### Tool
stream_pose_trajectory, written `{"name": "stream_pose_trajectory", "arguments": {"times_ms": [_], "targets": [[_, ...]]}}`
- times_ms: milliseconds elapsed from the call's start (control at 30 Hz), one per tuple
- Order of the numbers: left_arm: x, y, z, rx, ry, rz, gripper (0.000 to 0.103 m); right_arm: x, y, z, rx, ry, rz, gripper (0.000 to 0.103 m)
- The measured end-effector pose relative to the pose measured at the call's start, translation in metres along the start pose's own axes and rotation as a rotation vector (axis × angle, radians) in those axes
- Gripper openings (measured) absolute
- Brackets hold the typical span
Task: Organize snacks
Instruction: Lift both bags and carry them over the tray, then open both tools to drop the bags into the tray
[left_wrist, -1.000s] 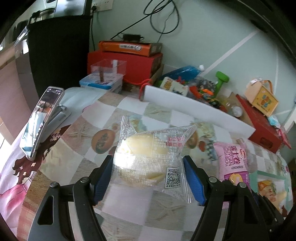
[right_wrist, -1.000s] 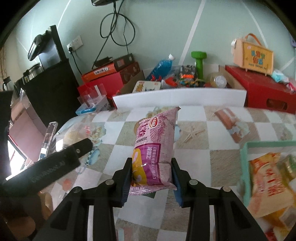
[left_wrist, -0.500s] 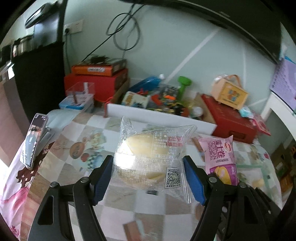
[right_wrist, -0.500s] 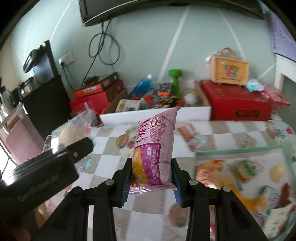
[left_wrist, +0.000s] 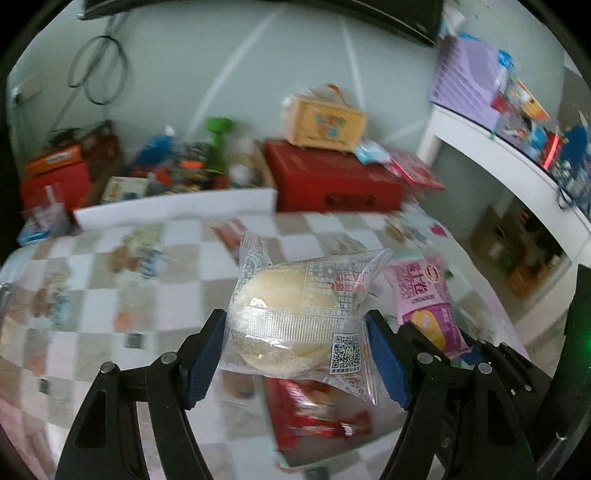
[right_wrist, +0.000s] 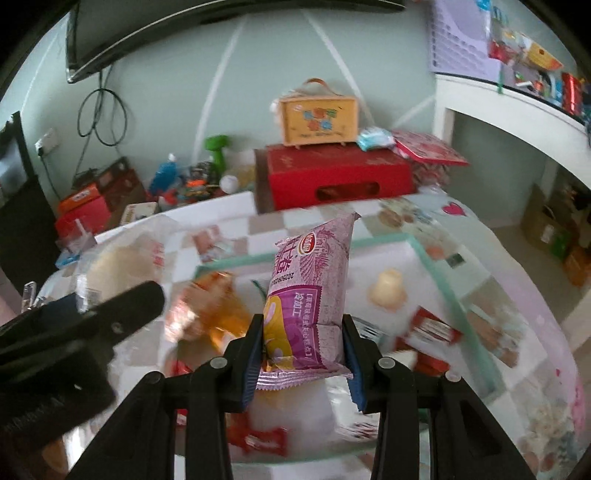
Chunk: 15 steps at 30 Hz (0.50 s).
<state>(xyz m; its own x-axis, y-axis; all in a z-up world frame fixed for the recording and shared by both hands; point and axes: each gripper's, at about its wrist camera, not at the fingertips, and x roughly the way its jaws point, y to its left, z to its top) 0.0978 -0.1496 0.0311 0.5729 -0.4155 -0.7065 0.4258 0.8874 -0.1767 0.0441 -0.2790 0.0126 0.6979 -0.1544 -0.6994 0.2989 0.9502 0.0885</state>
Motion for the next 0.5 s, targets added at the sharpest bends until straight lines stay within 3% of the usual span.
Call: {"name": "stream_pose_trajectory", "arguments": {"times_ms": [133,267,333,400,500], "targets": [[0.016,-0.018,-0.003,0.011,0.047,-0.03,0.077,0.003,-0.012,-0.007,-0.002,0.028,-0.013,0.044],[0.026,-0.022,-0.01,0.012,0.1,-0.014,0.08,0.01,-0.018,-0.016,-0.009,0.076,-0.028,0.045],[0.024,-0.02,-0.014,0.005,0.105,-0.007,0.08,0.013,-0.018,-0.019,-0.001,0.084,-0.025,0.049],[0.019,-0.015,-0.019,-0.006,0.107,0.004,0.08,0.011,-0.018,-0.022,0.005,0.087,-0.024,0.063],[0.008,-0.004,-0.023,-0.03,0.09,0.032,0.082,0.005,-0.016,-0.027,-0.002,0.083,-0.027,0.065]]}}
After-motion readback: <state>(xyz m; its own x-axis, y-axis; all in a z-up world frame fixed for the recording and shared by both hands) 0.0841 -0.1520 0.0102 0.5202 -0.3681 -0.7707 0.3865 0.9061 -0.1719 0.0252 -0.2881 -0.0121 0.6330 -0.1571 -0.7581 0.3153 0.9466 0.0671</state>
